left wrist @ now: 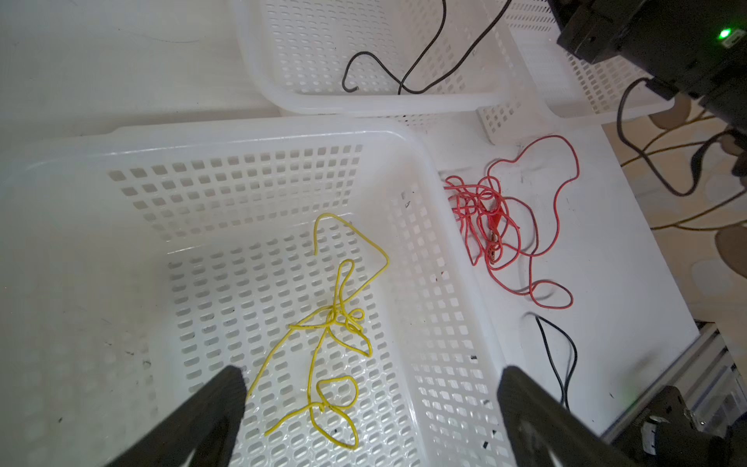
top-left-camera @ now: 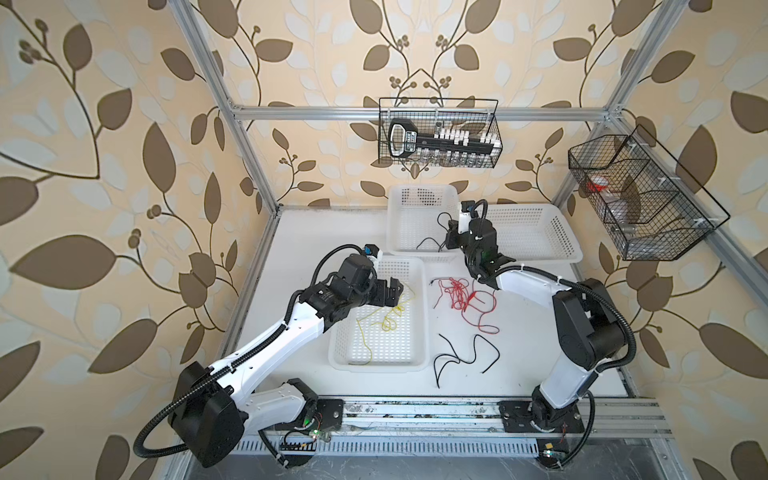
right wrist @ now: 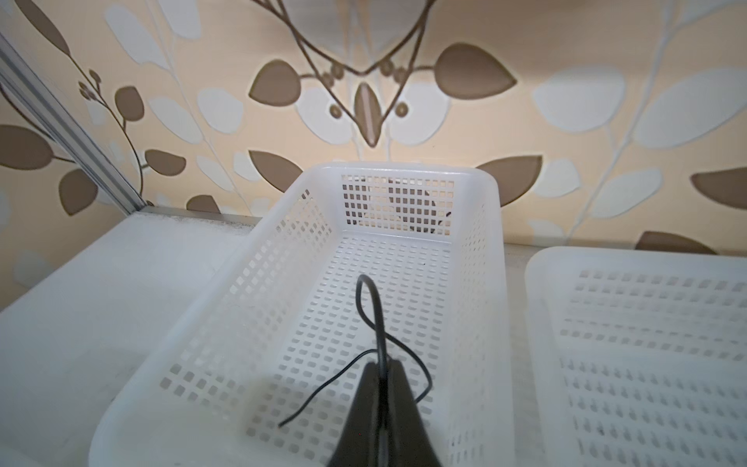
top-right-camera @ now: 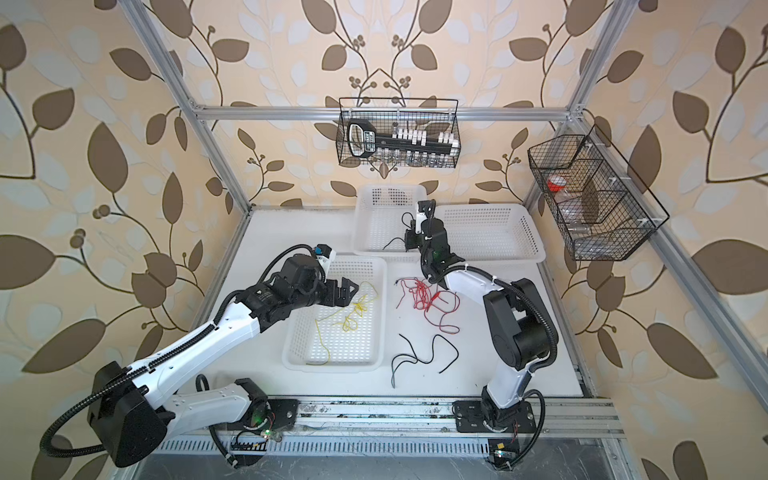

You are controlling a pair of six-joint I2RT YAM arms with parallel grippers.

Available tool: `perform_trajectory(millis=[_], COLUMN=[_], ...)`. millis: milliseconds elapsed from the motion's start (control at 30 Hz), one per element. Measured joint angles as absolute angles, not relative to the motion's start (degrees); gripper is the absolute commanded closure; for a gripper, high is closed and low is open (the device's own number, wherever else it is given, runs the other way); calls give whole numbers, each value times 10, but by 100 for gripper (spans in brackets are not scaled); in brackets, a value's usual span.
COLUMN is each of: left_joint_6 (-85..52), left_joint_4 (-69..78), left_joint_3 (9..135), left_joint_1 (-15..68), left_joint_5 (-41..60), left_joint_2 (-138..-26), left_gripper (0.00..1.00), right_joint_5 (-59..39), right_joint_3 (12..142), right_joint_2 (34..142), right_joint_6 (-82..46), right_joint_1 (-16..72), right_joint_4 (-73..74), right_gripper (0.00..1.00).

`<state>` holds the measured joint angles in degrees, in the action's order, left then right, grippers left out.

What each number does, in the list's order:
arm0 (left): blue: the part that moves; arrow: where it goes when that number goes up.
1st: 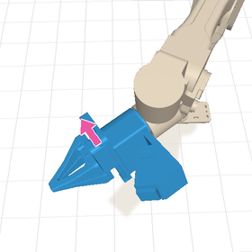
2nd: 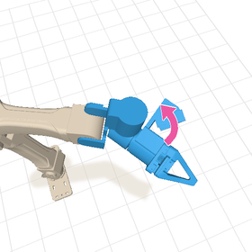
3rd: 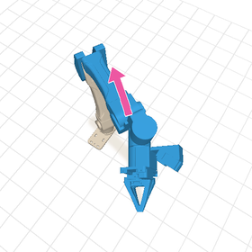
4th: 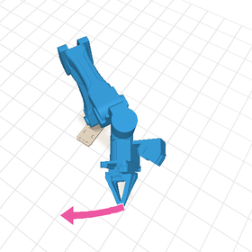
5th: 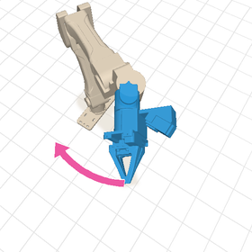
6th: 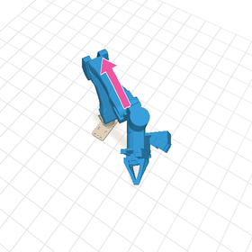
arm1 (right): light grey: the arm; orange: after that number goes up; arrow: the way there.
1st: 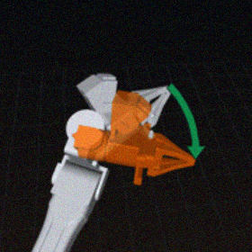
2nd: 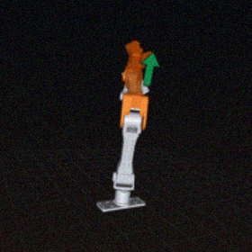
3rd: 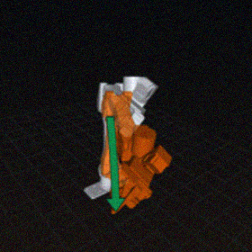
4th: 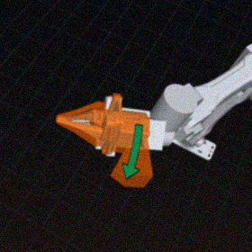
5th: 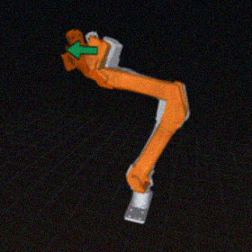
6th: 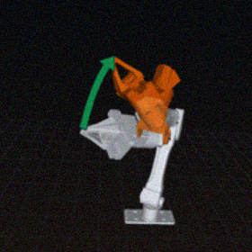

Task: Untangle the cables
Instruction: 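Carry black wire into far basket and open the right gripper, then reach the right gripper down and grasp the loose black wire on the table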

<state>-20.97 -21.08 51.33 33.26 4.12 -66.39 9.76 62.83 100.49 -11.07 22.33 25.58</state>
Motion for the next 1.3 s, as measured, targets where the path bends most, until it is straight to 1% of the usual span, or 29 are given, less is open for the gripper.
perform_trajectory(millis=[100,200,333,467,667,833,1067,1200,1300], left_joint_6=[-210,-210,-211,-212,-212,-212,-212,-212,-212], left_joint_4=[-208,-207,-207,-206,-197,-193,-193,-193,-193], left_joint_3=[513,513,513,513,513,513,513,513,513], left_joint_1=[333,333,333,333,333,333,333,333,333], left_joint_5=[41,41,42,43,44,45,60,73,74], left_joint_2=[-667,-673,-676,-677,-677,-677,-677,-677,-677], left_gripper=[1,1,1,1,1,1,1,1,1], right_joint_5=[99,100,103,123,150,147,146,150,160], right_joint_3=[628,628,627,627,625,571,462,417,395], right_joint_2=[1005,1004,989,951,894,827,682,580,523], right_joint_6=[-123,-135,-138,-140,-144,-153,-189,-231,-262], right_joint_1=[222,217,213,212,207,205,225,242,244], right_joint_4=[240,224,200,164,104,74,-13,-92,-161], right_gripper=[59,48,37,27,25,27,33,36,38])
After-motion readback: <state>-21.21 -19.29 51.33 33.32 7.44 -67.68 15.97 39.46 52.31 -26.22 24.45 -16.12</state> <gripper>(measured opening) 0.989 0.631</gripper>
